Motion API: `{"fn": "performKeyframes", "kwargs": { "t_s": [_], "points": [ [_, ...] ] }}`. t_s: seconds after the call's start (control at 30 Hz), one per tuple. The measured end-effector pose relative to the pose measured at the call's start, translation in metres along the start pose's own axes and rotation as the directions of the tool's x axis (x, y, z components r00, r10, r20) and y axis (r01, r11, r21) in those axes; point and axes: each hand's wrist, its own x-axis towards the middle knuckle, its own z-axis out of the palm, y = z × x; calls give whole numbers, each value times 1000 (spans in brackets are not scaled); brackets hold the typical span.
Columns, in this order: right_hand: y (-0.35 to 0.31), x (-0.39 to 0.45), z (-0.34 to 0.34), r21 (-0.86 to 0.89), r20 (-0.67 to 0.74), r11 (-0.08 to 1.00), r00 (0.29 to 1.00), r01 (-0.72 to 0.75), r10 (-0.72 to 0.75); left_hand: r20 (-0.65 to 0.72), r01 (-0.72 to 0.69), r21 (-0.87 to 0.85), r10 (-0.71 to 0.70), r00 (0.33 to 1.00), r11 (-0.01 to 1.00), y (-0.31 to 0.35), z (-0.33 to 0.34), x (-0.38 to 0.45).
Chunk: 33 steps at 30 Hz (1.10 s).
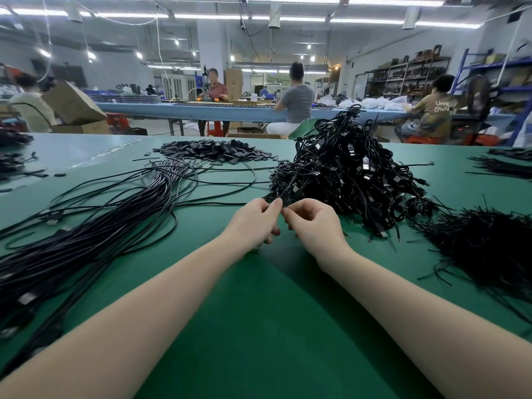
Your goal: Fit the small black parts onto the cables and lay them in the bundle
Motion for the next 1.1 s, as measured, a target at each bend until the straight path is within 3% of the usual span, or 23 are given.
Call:
{"fn": "performKeyframes", "kwargs": {
  "t_s": [0.13,0.23,0.33,0.5,0.63,0.7,0.77,0.87,1.1],
  "points": [
    [1,0,1,-123,-40,992,999,27,-32,20,75,-22,-74,997,997,9,-10,-1],
    [3,0,0,-179,-62,984,998,9,-20,-75,-118,-16,116,990,993,15,-11,0],
    [3,-4,2,-212,-40,972,993,103,-114,-26,-250,-103,248,968,963,19,-9,-5],
    [-1,-8,3,-274,-15,915,950,297,-313,-39,-149,-207,144,989,967,7,-9,-3],
    [-2,-8,1,-350,-2,856,914,380,-407,68,3,-235,14,998,972,-6,-16,1],
    [-2,-8,1,-335,-2,859,911,388,-412,44,-59,-173,67,997,983,-14,-21,3],
    [-2,-8,1,-280,0,884,921,374,-390,14,-200,-4,200,980,980,-20,-24,4],
    [-1,-6,1,-166,-23,940,951,300,-307,75,-416,126,410,909,901,-24,-21,0],
    [-5,-5,3,-26,11,973,973,230,-229,-11,-321,21,321,947,947,-28,-15,2]
  ]
}}
